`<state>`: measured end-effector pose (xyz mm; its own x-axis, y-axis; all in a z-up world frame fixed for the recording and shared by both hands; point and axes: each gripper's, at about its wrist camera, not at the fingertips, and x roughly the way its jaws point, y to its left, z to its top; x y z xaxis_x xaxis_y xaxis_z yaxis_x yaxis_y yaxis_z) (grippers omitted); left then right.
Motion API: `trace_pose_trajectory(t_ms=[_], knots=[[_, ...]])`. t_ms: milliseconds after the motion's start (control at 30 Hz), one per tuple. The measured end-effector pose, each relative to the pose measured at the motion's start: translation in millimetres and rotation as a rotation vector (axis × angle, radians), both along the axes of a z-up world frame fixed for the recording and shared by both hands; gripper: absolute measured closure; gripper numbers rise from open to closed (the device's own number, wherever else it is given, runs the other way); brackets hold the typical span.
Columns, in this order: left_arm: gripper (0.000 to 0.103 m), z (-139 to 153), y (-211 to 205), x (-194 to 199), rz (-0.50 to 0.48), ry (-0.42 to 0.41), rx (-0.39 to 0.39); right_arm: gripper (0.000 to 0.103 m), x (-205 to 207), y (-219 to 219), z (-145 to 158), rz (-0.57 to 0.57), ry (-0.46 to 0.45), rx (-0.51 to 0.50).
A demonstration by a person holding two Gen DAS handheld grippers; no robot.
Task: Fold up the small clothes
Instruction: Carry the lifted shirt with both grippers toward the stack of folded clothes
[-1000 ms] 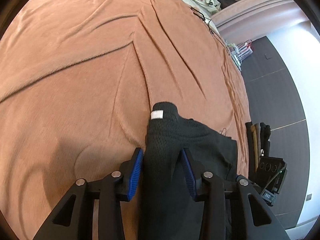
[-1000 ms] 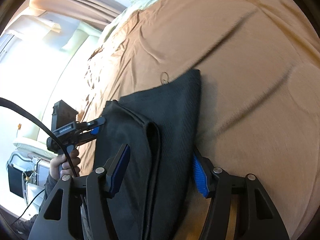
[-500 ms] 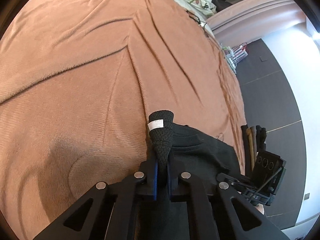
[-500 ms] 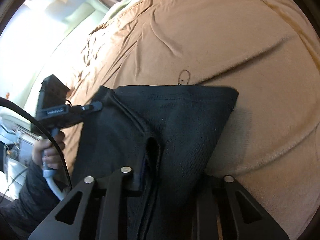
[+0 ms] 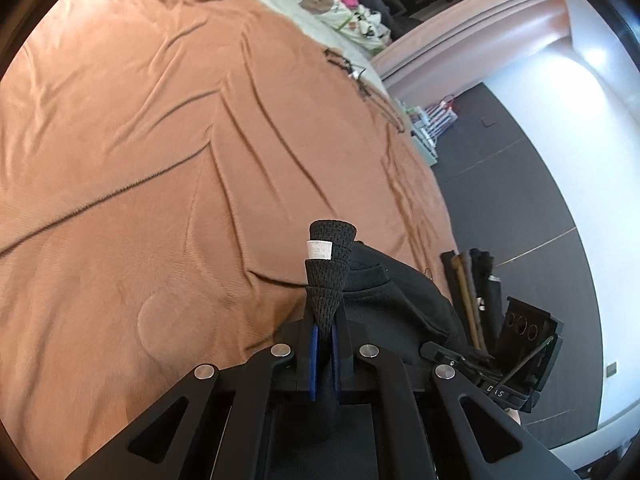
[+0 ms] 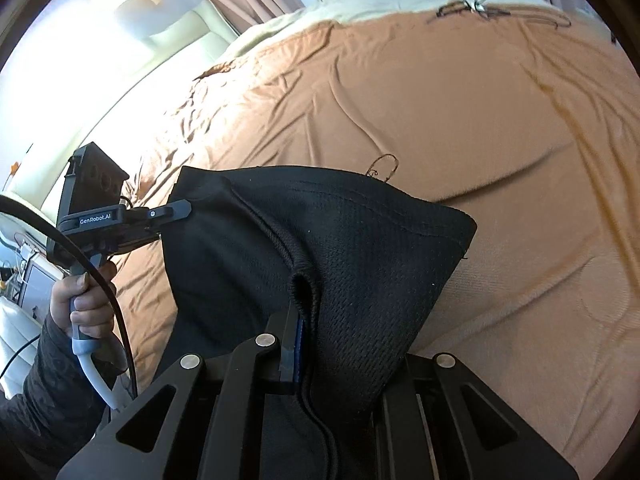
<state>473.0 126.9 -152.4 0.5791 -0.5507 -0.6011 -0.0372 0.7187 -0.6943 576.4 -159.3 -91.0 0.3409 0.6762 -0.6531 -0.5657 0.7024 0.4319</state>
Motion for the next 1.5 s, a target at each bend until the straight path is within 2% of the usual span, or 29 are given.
trace_pose_trajectory(t_ms=[200, 767, 1167, 1500], knots=[[0.098, 32.4, -7.9, -20.1, -0.005, -0.065, 0.005, 0.095, -26.1, -9.0, 14.2, -0.012, -0.068, 0.013], [0.099, 130.6, -42.5, -82.6, -0.046, -0.259, 0.033, 0.095, -146.9, -70.5, 79.7, -0.065, -0.295, 0.043], [0.099, 186.6, -88.4, -119.9, -0.101, -0.351, 0.050, 0.095, -233.0, -111.1, 111.1, -0.117, -0.420, 0.023], [0.099, 220.4, -143.3, -130.0, -0.186, -0.414, 0.064, 0.095, -283.9, -153.0, 116.1, -0.152, -0.476, 0.018]])
